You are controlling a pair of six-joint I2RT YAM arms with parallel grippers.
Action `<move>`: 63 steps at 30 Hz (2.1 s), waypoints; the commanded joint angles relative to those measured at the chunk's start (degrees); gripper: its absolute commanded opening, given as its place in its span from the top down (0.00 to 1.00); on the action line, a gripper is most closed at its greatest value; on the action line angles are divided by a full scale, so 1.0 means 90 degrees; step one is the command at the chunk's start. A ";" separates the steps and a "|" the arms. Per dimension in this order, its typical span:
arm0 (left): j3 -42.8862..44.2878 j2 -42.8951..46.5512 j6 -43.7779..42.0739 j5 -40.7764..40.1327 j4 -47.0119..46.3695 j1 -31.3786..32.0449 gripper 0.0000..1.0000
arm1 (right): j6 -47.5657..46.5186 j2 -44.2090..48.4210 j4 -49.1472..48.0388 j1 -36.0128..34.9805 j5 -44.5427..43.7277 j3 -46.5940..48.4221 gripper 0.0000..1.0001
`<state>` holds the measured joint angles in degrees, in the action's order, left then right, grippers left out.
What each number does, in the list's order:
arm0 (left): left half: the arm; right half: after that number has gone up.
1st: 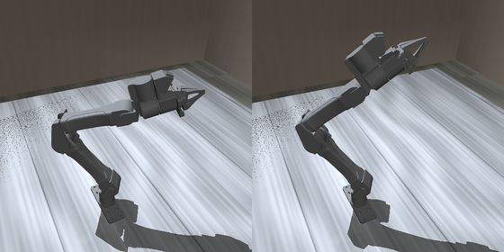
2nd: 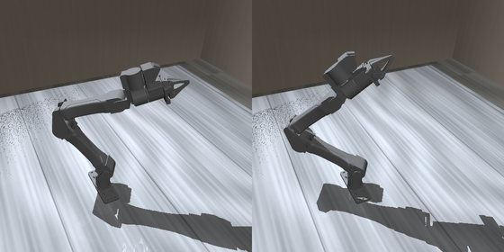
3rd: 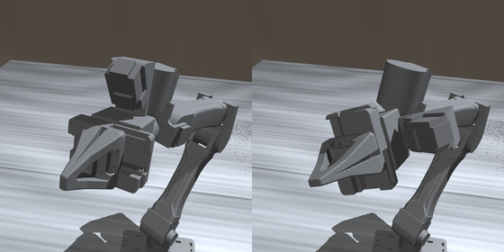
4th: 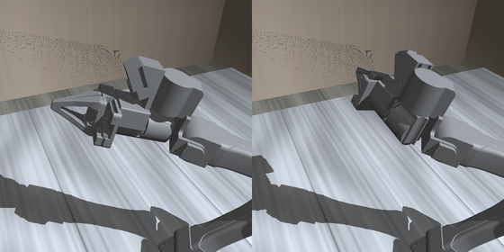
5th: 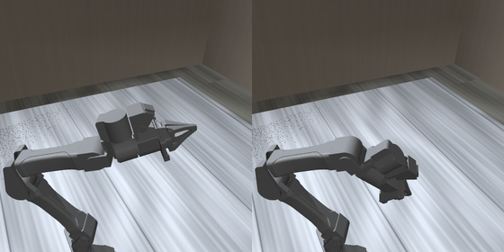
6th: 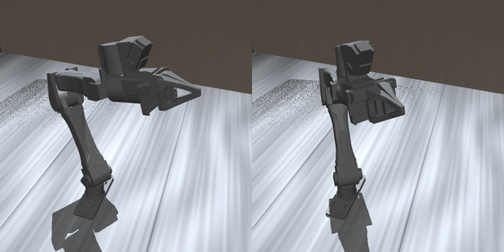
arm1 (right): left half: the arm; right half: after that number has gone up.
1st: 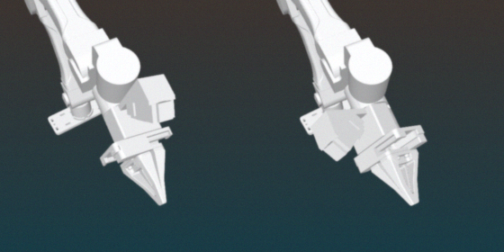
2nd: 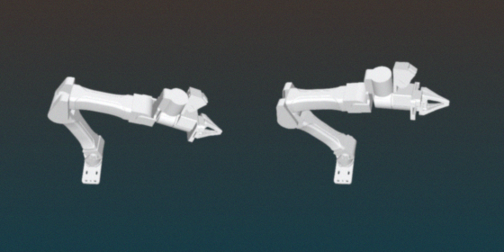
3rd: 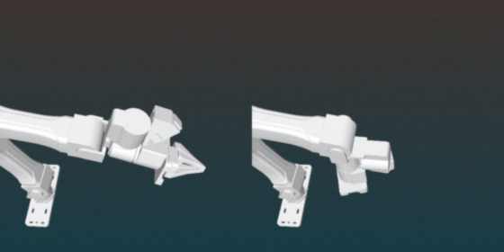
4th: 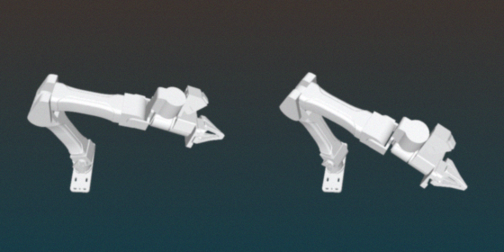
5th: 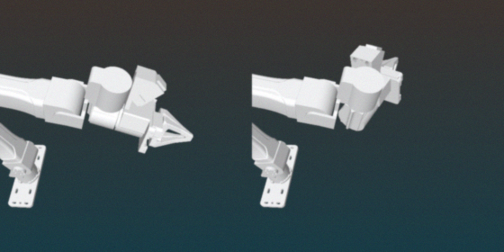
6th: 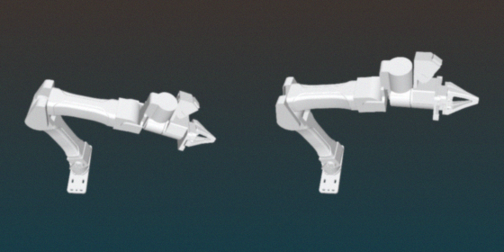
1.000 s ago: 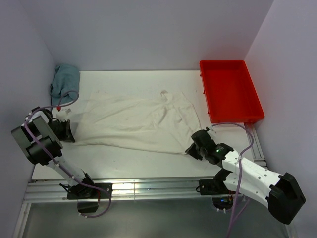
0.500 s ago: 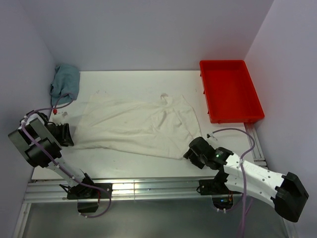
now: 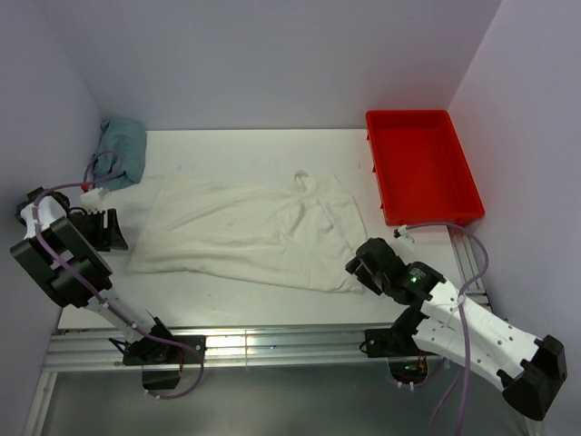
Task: Roll the t-shirts
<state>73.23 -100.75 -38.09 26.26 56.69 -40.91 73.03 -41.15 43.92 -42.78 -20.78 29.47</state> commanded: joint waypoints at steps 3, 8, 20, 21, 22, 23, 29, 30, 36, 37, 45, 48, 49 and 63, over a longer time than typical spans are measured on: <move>-0.0322 0.0500 -0.0339 0.0189 0.0226 0.0325 0.32 | -0.1112 -0.0574 -0.0631 0.0915 0.0052 0.0017 0.36; -0.0793 0.0677 0.0002 -0.0076 -0.0448 0.0629 0.32 | -0.1406 -0.0809 -0.1246 0.1160 0.0423 -0.0228 0.44; -0.1262 0.0501 0.0257 -0.0398 -0.1005 0.0883 0.50 | -0.1211 -0.0078 -0.1317 0.1160 0.0824 -0.0853 0.84; -0.1291 0.0462 0.0276 -0.0427 -0.1063 0.0902 0.54 | -0.1162 0.0059 -0.1229 0.1160 0.0824 -0.0872 0.87; -0.1301 0.0452 0.0306 -0.0437 -0.1093 0.0902 0.63 | -0.1123 0.0186 -0.1034 0.1160 0.0814 -0.0911 0.93; -0.1311 0.0443 0.0345 -0.0466 -0.1113 0.0902 0.68 | -0.1094 0.0448 -0.0936 0.1160 0.0824 -0.0941 0.94; -0.1184 0.0316 0.0452 -0.0642 -0.1210 0.0903 0.92 | -0.0859 0.1153 -0.0320 0.1160 0.0902 -0.1107 0.99; -0.1174 0.0296 0.0452 -0.0662 -0.1201 0.0902 0.95 | -0.0849 0.1231 -0.0291 0.1160 0.0931 -0.1126 1.00; -0.1155 0.0286 0.0433 -0.0779 -0.1240 0.0903 1.00 | -0.0713 0.1222 -0.0320 0.1141 0.1107 -0.1341 1.00; -0.1145 0.0286 0.0433 -0.0799 -0.1230 0.0912 1.00 | -0.0703 0.1222 -0.0310 0.1131 0.1126 -0.1341 1.00; -0.1008 0.0111 0.0306 -0.0750 -0.1065 0.0893 0.93 | -0.0674 0.1115 -0.0232 0.1111 0.1273 -0.1351 1.00; -0.0950 0.0130 0.0248 -0.0624 -0.0967 0.0893 0.72 | -0.0635 0.1144 -0.0096 0.1092 0.1166 -0.1303 0.73; -0.0920 0.0169 0.0238 -0.0584 -0.0899 0.0883 0.64 | -0.0615 0.1221 0.0040 0.1082 0.1127 -0.1264 0.67; 0.1461 0.0111 0.0852 0.0362 -0.0526 0.1078 0.39 | -0.2332 -0.0904 -0.0913 0.1491 0.0393 0.1372 0.36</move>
<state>80.44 -98.98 -33.50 24.36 52.25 -33.41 59.48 -44.31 42.94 -31.81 -15.42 36.42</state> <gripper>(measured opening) 0.605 0.646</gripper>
